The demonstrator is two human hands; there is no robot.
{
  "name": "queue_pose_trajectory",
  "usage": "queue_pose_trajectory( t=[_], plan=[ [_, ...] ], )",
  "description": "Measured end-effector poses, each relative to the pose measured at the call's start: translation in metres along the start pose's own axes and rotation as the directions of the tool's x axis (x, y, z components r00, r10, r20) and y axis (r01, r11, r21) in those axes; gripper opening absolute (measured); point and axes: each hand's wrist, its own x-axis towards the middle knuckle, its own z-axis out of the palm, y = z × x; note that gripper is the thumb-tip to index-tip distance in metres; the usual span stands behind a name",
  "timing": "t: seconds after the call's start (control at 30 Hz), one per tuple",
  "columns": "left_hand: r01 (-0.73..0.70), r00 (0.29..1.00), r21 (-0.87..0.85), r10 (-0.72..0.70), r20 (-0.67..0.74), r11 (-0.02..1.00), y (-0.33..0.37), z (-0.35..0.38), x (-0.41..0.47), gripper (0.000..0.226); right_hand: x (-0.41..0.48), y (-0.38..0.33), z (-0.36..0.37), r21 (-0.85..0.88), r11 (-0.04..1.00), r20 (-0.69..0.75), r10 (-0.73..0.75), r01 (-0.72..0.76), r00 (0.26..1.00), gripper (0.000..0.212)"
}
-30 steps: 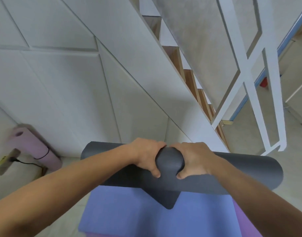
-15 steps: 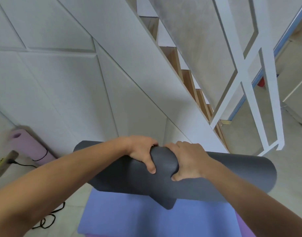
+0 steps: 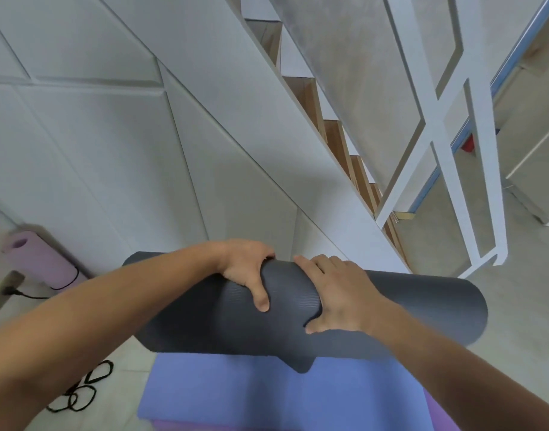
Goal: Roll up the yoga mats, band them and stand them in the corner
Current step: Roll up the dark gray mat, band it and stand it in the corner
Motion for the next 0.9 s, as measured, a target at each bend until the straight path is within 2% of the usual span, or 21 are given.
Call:
queue_pose_trajectory(
  t=[0.07, 0.1, 0.17, 0.23, 0.3, 0.4, 0.5, 0.57, 0.63, 0.67, 0.7, 0.73, 0.8, 0.83, 0.9],
  plan=[
    [-0.004, 0.998, -0.085, 0.009, 0.059, 0.996, 0.001, -0.001, -0.004, 0.082, 0.004, 0.003, -0.006, 0.077, 0.997, 0.023, 0.002, -0.004, 1.0, 0.111],
    [-0.015, 0.998, -0.043, 0.017, 0.056, 0.999, 0.005, 0.002, -0.006, 0.089, 0.005, 0.005, -0.01, 0.131, 0.991, 0.052, 0.005, -0.012, 0.999, 0.104],
    [-0.026, 0.998, 0.259, 0.039, -0.044, 0.966, 0.012, 0.015, -0.007, 0.113, 0.01, 0.012, -0.016, 0.267, 0.963, 0.13, 0.011, -0.046, 0.991, 0.094],
    [0.017, 0.974, 0.565, 0.114, -0.196, 0.825, 0.021, 0.032, -0.007, 0.129, 0.014, 0.017, -0.023, 0.4, 0.91, 0.223, 0.018, -0.109, 0.975, 0.089],
    [0.054, 0.938, 0.651, 0.185, -0.293, 0.757, 0.024, 0.039, -0.003, 0.123, 0.016, 0.019, -0.026, 0.463, 0.877, 0.254, 0.01, -0.131, 0.967, 0.087],
    [0.017, 0.945, 0.565, 0.171, -0.279, 0.825, 0.019, 0.027, 0.002, 0.098, 0.009, 0.014, -0.024, 0.437, 0.893, 0.225, 0.011, -0.111, 0.974, 0.103],
    [0.031, 0.984, 0.373, 0.036, -0.173, 0.927, 0.004, 0.009, 0.003, 0.084, -0.002, 0.007, -0.012, 0.158, 0.987, 0.143, 0.018, -0.041, 0.99, 0.131],
    [0.013, 0.999, 0.181, -0.004, -0.05, 0.983, -0.005, 0.001, 0.002, 0.08, -0.004, 0.005, -0.005, 0.071, 0.997, 0.076, 0.014, -0.019, 0.997, 0.126],
    [-0.001, 1.0, 0.022, 0.0, 0.025, 1.0, -0.007, -0.002, 0.0, 0.077, 0.001, 0.009, -0.007, 0.146, 0.989, 0.079, 0.003, -0.015, 0.997, 0.109],
    [-0.01, 0.999, 0.001, 0.01, 0.041, 1.0, -0.006, -0.002, -0.001, 0.078, 0.005, 0.012, -0.01, 0.206, 0.978, 0.1, 0.001, -0.022, 0.995, 0.101],
    [-0.031, 0.999, 0.048, 0.029, 0.034, 0.998, -0.004, 0.001, -0.001, 0.086, 0.008, 0.015, -0.013, 0.264, 0.964, 0.124, 0.006, -0.038, 0.992, 0.096],
    [-0.047, 0.999, 0.17, 0.047, 0.002, 0.984, -0.001, 0.004, 0.0, 0.099, 0.011, 0.019, -0.016, 0.316, 0.947, 0.148, 0.01, -0.057, 0.989, 0.094],
    [-0.019, 0.99, 0.489, 0.084, -0.11, 0.872, 0.001, 0.015, 0.003, 0.129, 0.018, 0.028, -0.02, 0.405, 0.908, 0.204, 0.022, -0.105, 0.979, 0.093],
    [-0.001, 0.976, 0.59, 0.13, -0.177, 0.808, 0.002, 0.021, 0.004, 0.135, 0.021, 0.03, -0.021, 0.442, 0.888, 0.224, 0.03, -0.129, 0.974, 0.092],
    [0.037, 0.945, 0.664, 0.19, -0.266, 0.747, 0.001, 0.03, 0.01, 0.131, 0.025, 0.032, -0.02, 0.498, 0.852, 0.252, 0.035, -0.161, 0.967, 0.09]
  ],
)
